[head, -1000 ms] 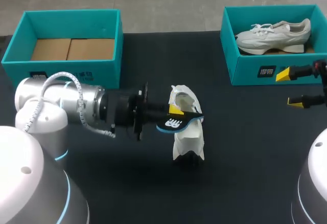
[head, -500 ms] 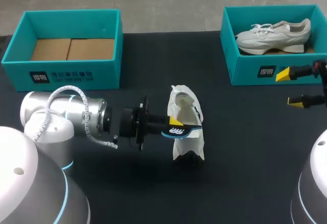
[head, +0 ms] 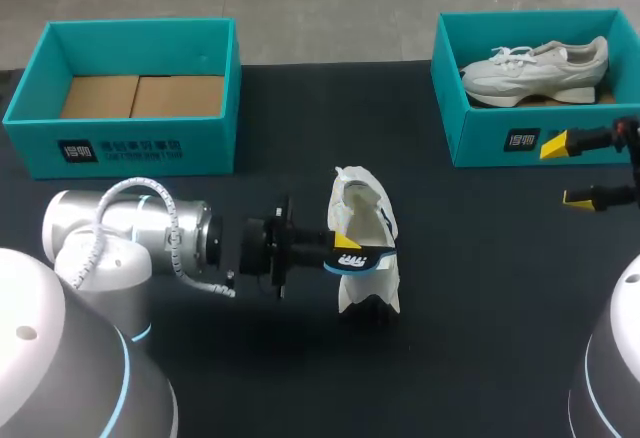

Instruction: Take the shoe out of the shoebox, open the shoe tongue, remove and reinsert the insole, then place the shoe into the shoebox

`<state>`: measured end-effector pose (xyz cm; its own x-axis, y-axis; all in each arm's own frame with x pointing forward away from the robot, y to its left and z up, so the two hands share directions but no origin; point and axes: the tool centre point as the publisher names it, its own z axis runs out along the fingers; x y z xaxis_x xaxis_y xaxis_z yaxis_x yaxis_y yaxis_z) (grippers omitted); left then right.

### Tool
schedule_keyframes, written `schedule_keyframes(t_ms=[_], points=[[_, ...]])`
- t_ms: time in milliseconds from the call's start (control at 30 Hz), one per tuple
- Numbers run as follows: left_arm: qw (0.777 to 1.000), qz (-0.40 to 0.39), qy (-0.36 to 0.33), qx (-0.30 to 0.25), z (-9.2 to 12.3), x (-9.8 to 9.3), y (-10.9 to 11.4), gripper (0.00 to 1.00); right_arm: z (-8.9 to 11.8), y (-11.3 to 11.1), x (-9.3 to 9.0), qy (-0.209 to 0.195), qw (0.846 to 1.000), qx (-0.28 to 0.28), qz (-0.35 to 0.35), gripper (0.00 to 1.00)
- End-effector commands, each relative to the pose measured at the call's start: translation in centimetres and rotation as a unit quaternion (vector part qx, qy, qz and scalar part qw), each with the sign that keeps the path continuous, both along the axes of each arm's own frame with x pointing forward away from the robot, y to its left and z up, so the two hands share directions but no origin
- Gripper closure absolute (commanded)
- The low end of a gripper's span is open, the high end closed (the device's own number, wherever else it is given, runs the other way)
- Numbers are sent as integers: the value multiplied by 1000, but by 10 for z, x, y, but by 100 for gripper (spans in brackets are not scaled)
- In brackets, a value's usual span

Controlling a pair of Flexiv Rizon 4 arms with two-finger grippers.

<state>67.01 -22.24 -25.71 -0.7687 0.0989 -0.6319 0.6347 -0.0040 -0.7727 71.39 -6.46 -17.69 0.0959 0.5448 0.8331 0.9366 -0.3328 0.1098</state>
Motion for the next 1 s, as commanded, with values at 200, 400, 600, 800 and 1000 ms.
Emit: schedule_keyframes(t_ms=[200,400,600,800,1000], points=[[1000,-17,16,12,-14,14,-5,100,0,0,-2,0,1000,-1,-1,0],[1000,-19,13,16,-22,30,-12,100,0,0,-2,0,1000,-1,-1,0],[999,-19,21,18,-29,37,-16,100,0,0,-2,0,1000,-1,-1,0],[999,-15,29,25,-34,37,-18,100,0,0,-2,0,1000,-1,-1,0],[999,-2,37,31,-46,35,-17,100,0,0,-2,0,1000,-1,-1,0]])
